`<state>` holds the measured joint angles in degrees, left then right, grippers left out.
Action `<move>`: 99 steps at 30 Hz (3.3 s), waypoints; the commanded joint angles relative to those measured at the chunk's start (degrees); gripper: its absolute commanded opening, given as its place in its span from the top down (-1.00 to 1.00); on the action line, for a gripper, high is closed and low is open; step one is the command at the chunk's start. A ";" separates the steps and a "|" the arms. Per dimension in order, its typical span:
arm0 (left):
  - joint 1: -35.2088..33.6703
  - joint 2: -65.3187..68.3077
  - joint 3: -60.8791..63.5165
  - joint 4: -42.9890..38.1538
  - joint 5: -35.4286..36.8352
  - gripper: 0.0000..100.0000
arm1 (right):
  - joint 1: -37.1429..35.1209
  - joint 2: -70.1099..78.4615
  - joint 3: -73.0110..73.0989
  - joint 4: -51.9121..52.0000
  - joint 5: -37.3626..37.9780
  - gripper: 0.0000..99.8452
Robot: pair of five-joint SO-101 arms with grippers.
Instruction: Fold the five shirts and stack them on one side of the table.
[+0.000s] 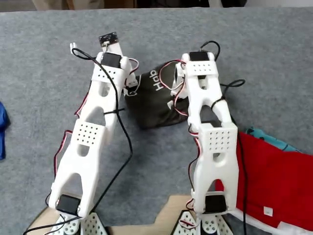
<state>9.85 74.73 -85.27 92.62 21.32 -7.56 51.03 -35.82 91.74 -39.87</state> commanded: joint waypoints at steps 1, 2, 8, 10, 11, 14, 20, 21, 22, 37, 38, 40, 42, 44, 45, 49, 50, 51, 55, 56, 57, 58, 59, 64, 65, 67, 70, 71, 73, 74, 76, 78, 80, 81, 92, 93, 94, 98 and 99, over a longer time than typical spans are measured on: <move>0.97 0.04 -0.44 -0.70 0.26 0.96 | -1.01 1.27 -0.92 -0.26 -0.35 0.99; 1.32 0.04 -0.44 -1.05 0.26 0.96 | -0.84 1.19 -0.92 -0.18 -0.35 0.99; 1.41 -0.40 -0.44 -2.02 3.69 0.96 | -0.48 1.19 -3.74 3.52 2.64 0.99; 1.49 -0.48 -2.37 -1.49 4.31 0.96 | 0.04 1.19 -6.55 6.07 2.73 0.99; 1.49 -0.48 -4.31 -0.35 4.40 0.96 | 0.40 1.19 -8.22 7.21 2.81 0.99; 2.02 -0.31 -11.08 2.37 4.40 0.96 | 2.51 1.19 -14.11 9.67 2.90 0.99; 2.99 -7.08 -10.73 6.59 4.40 0.96 | 6.46 -6.90 -14.29 10.64 4.31 0.99; 3.08 -8.92 -10.73 6.95 4.40 0.96 | 6.90 -9.54 -12.26 10.64 4.57 0.99; 3.60 -10.59 -10.73 7.03 4.40 0.96 | 7.34 -12.18 -9.89 10.64 4.66 0.99; 27.96 -25.19 -10.55 7.82 6.86 0.96 | 33.45 -57.54 29.67 5.98 11.52 0.99; 29.54 -25.71 -10.55 7.74 6.86 0.96 | 36.53 -60.62 31.60 5.89 12.66 0.99; 32.18 -26.68 -10.55 7.74 6.86 0.96 | 42.15 -66.59 35.47 5.89 15.38 0.99; 34.37 -27.47 -10.55 7.74 6.86 0.96 | 47.78 -71.96 39.52 5.80 18.11 0.99; 36.48 -28.00 -10.55 7.65 6.86 0.96 | 52.79 -76.44 43.82 5.19 21.01 0.99; 37.54 -28.00 -10.55 7.65 6.86 0.96 | 55.43 -78.64 46.20 4.31 22.68 0.99; 40.62 -27.56 -10.20 7.65 7.21 0.96 | 65.71 -86.46 54.46 0.09 28.75 0.99; 41.49 -27.21 -10.20 7.56 8.00 0.96 | 67.91 -88.04 56.31 -0.97 30.42 0.99; 42.37 -26.68 -10.29 7.03 8.35 0.96 | 70.11 -89.45 58.15 -1.85 32.00 0.99; 45.54 -25.27 -10.29 5.27 8.35 0.96 | 76.53 -92.62 64.48 -5.01 36.04 0.99; 46.07 -24.92 -10.29 5.19 8.35 0.96 | 77.76 -92.79 65.71 -5.89 36.57 0.99; 46.51 -24.66 -10.29 5.19 8.35 0.96 | 78.64 -92.79 66.86 -6.59 36.92 0.98; 46.86 -24.31 -10.29 5.19 8.35 0.96 | 79.60 -92.70 67.74 -7.30 37.27 0.98; 47.03 -23.96 -10.29 5.19 8.35 0.96 | 80.31 -92.70 68.53 -7.91 37.80 0.98; 46.86 -23.34 -10.29 5.63 8.44 0.87 | 82.24 -92.79 71.52 -7.91 40.35 0.71; 46.86 -23.34 -10.29 5.71 8.44 0.79 | 82.42 -93.05 72.22 -7.91 40.18 0.59; 46.77 -23.78 -10.55 6.77 8.44 0.64 | 82.33 -93.05 72.92 -7.91 39.21 0.33; 46.77 -23.87 -10.55 7.82 8.44 0.55 | 81.98 -93.14 72.22 -7.91 39.21 0.06; 46.68 -23.87 -10.55 8.00 8.18 0.55 | 81.89 -93.14 71.69 -7.56 39.21 0.00; 45.54 -25.19 -10.55 8.09 8.09 0.55 | 80.92 -93.14 69.49 -5.63 39.21 -0.04; 44.57 -26.51 -10.55 8.09 8.09 0.56 | 80.31 -93.14 68.18 -4.22 39.21 -0.04; 41.49 -29.49 -10.37 8.09 8.00 0.58 | 78.73 -93.14 64.75 -0.88 39.12 0.01; 37.54 -32.31 -10.29 8.09 6.59 0.62 | 76.44 -93.14 60.88 2.99 38.95 0.12; 33.23 -34.68 -10.29 8.09 3.78 0.69 | 73.10 -93.14 56.40 6.95 38.95 0.28; 30.77 -35.74 -10.29 8.09 2.46 0.73 | 70.90 -93.14 54.11 8.62 38.95 0.38; -7.30 -45.23 -6.33 8.18 -0.53 0.84 | 38.11 -92.70 45.14 10.29 38.86 0.94; -11.52 -45.67 -3.96 8.18 -1.14 0.84 | 33.63 -92.62 46.11 10.29 38.86 0.94; -16.09 -46.20 -1.32 8.18 -2.46 0.84 | 29.49 -92.62 47.16 10.20 38.86 0.94; -34.64 -48.57 11.60 8.18 -9.41 0.81 | 15.08 -92.62 51.91 6.86 38.86 0.94; -39.21 -48.84 14.59 8.18 -10.81 0.77 | 12.62 -92.62 53.23 5.54 38.77 0.95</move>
<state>-15.47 29.63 -78.15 100.26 14.37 14.24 -40.92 15.16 100.35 -0.40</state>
